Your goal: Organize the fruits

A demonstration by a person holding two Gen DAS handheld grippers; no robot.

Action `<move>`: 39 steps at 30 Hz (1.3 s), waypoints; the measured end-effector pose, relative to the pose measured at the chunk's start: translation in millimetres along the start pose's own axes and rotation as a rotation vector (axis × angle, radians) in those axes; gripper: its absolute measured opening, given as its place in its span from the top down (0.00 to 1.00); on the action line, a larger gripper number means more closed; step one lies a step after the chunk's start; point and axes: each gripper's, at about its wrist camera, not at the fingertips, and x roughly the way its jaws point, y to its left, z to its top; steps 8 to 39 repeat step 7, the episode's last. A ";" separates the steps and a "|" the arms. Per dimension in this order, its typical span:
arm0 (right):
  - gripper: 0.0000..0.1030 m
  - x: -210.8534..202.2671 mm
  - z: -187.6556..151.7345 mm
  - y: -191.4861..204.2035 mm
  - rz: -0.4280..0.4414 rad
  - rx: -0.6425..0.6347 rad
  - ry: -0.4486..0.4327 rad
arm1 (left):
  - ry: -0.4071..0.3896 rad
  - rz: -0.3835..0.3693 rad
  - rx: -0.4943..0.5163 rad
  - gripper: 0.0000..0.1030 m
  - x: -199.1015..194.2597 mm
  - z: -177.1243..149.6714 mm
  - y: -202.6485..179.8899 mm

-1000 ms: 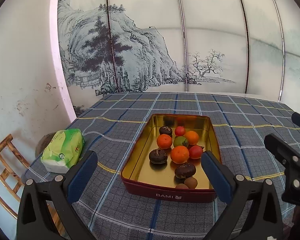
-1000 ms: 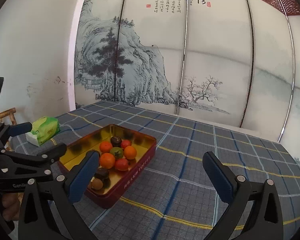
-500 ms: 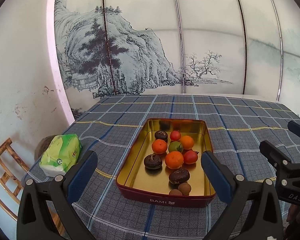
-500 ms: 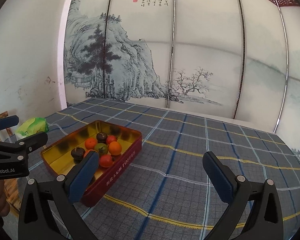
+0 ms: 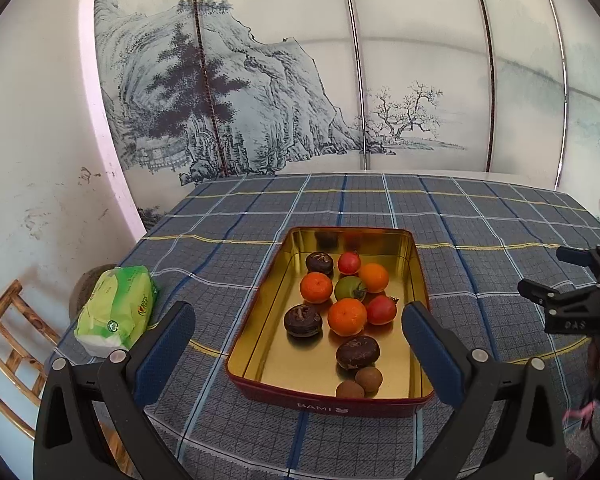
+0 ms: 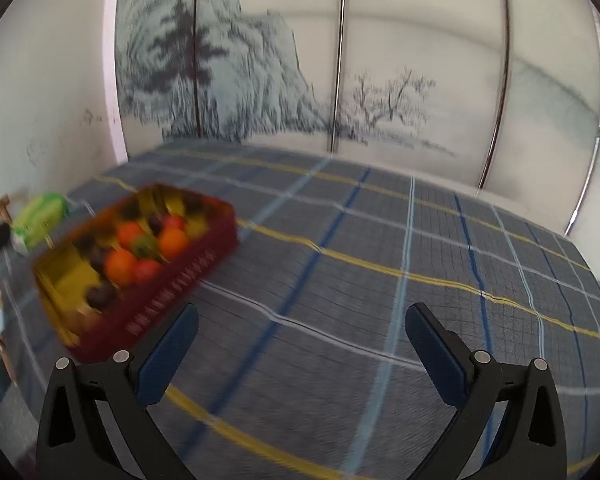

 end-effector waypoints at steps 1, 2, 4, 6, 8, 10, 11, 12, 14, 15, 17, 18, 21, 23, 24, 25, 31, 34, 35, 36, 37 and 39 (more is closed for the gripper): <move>0.00 10.4 0.1 -10.9 -0.006 -0.016 0.037 | 0.001 0.012 -0.001 0.00 0.6 3.2 -0.1; 0.00 22.6 -0.5 -25.2 -0.023 -0.035 0.077 | 0.000 0.021 0.002 0.00 0.5 5.8 -0.8; 0.00 44.9 -1.9 -54.9 -0.078 -0.052 0.150 | -0.003 0.035 0.007 0.00 -0.3 12.5 -1.9; 0.00 63.2 -3.4 -87.4 -0.083 -0.034 0.209 | -0.003 0.043 0.009 0.00 -1.3 18.5 -3.5; 0.00 69.5 -3.6 -98.8 -0.086 -0.024 0.229 | 0.001 0.050 0.014 0.00 -1.3 22.6 -5.5; 0.00 69.5 -3.6 -98.8 -0.086 -0.024 0.229 | 0.001 0.050 0.014 0.00 -1.3 22.6 -5.5; 0.00 69.5 -3.6 -98.8 -0.086 -0.024 0.229 | 0.001 0.050 0.014 0.00 -1.3 22.6 -5.5; 0.00 69.5 -3.6 -98.8 -0.086 -0.024 0.229 | 0.001 0.050 0.014 0.00 -1.3 22.6 -5.5; 0.00 69.5 -3.6 -98.8 -0.086 -0.024 0.229 | 0.001 0.050 0.014 0.00 -1.3 22.6 -5.5; 0.00 69.5 -3.6 -98.8 -0.086 -0.024 0.229 | 0.001 0.050 0.014 0.00 -1.3 22.6 -5.5; 0.00 69.5 -3.6 -98.8 -0.086 -0.024 0.229 | 0.001 0.050 0.014 0.00 -1.3 22.6 -5.5; 0.00 69.5 -3.6 -98.8 -0.086 -0.024 0.229 | 0.001 0.050 0.014 0.00 -1.3 22.6 -5.5; 0.00 69.5 -3.6 -98.8 -0.086 -0.024 0.229 | 0.001 0.050 0.014 0.00 -1.3 22.6 -5.5; 0.00 69.5 -3.6 -98.8 -0.086 -0.024 0.229 | 0.001 0.050 0.014 0.00 -1.3 22.6 -5.5; 0.00 69.5 -3.6 -98.8 -0.086 -0.024 0.229 | 0.001 0.050 0.014 0.00 -1.3 22.6 -5.5; 0.00 69.5 -3.6 -98.8 -0.086 -0.024 0.229 | 0.001 0.050 0.014 0.00 -1.3 22.6 -5.5; 0.00 69.5 -3.6 -98.8 -0.086 -0.024 0.229 | 0.001 0.050 0.014 0.00 -1.3 22.6 -5.5; 0.00 69.5 -3.6 -98.8 -0.086 -0.024 0.229 | 0.001 0.050 0.014 0.00 -1.3 22.6 -5.5; 0.00 69.5 -3.6 -98.8 -0.086 -0.024 0.229 | 0.001 0.050 0.014 0.00 -1.3 22.6 -5.5; 0.00 69.5 -3.6 -98.8 -0.086 -0.024 0.229 | 0.001 0.050 0.014 0.00 -1.3 22.6 -5.5; 0.00 69.5 -3.6 -98.8 -0.086 -0.024 0.229 | 0.001 0.050 0.014 0.00 -1.3 22.6 -5.5; 0.00 69.5 -3.6 -98.8 -0.086 -0.024 0.229 | 0.001 0.050 0.014 0.00 -1.3 22.6 -5.5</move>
